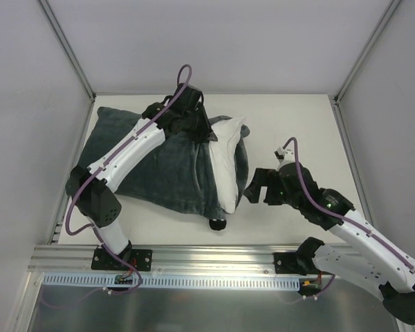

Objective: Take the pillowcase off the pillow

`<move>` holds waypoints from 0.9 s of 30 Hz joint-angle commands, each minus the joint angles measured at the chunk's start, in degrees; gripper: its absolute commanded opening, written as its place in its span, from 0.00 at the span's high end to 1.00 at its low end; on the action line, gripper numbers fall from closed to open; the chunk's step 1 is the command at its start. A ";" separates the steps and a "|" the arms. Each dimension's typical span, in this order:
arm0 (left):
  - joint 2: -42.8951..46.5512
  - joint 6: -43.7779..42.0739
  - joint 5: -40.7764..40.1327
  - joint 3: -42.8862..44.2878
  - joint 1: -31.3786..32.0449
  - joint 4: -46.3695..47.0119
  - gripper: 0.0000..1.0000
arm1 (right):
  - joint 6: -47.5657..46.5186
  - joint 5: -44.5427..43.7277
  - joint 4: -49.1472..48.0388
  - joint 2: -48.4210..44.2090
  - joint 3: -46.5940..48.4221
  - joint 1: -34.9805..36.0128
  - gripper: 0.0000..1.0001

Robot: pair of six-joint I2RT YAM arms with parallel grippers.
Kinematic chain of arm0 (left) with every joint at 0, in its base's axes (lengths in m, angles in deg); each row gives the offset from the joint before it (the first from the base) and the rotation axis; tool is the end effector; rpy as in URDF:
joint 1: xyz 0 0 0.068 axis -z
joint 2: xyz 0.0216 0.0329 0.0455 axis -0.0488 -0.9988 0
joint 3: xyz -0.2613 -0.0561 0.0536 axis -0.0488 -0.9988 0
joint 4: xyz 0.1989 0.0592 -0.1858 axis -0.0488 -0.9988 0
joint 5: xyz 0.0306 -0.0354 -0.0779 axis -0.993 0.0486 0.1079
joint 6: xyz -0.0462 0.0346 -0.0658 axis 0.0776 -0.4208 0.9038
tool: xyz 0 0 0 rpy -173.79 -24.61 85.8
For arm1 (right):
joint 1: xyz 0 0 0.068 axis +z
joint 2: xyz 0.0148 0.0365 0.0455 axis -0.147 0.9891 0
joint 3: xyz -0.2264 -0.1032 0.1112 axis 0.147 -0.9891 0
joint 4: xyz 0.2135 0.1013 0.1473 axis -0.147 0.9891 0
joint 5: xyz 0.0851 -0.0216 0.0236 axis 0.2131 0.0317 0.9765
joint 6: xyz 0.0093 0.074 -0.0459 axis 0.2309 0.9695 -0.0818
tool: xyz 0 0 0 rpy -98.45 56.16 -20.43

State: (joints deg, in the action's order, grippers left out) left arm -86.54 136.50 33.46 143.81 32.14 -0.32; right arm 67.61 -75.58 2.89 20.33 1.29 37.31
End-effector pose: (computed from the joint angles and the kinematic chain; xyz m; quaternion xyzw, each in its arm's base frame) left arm 0.3512 -0.2598 0.3435 -0.0681 0.8988 -0.3347 0.2746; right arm 0.1616 0.1508 0.2811 -0.1462 0.8707 0.2108 0.4195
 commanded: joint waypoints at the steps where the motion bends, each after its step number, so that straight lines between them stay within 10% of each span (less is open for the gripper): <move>1: -2.97 -2.54 7.65 4.34 0.92 2.72 0.91 | -4.77 6.83 0.46 0.77 4.84 -4.08 0.02; 2: -3.43 -3.42 8.64 5.32 1.18 2.55 0.81 | -5.38 7.28 0.29 1.56 5.55 -4.79 0.02; 3: -3.34 -5.52 8.82 6.72 2.40 2.54 0.49 | -5.65 10.33 -0.32 2.79 6.77 -5.41 0.02; 6: -1.94 -9.82 8.38 8.75 4.78 2.11 0.17 | -6.09 12.47 -1.99 4.20 7.75 -7.08 0.02; 27: 1.59 -12.92 -11.65 -9.52 8.22 -1.94 0.21 | -0.55 19.41 -12.01 18.44 10.21 -13.06 0.04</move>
State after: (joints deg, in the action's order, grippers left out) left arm -82.37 123.98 25.26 135.57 39.61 -0.72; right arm 65.01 -57.11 -5.29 37.27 9.16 25.42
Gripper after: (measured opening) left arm 0.823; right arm 0.967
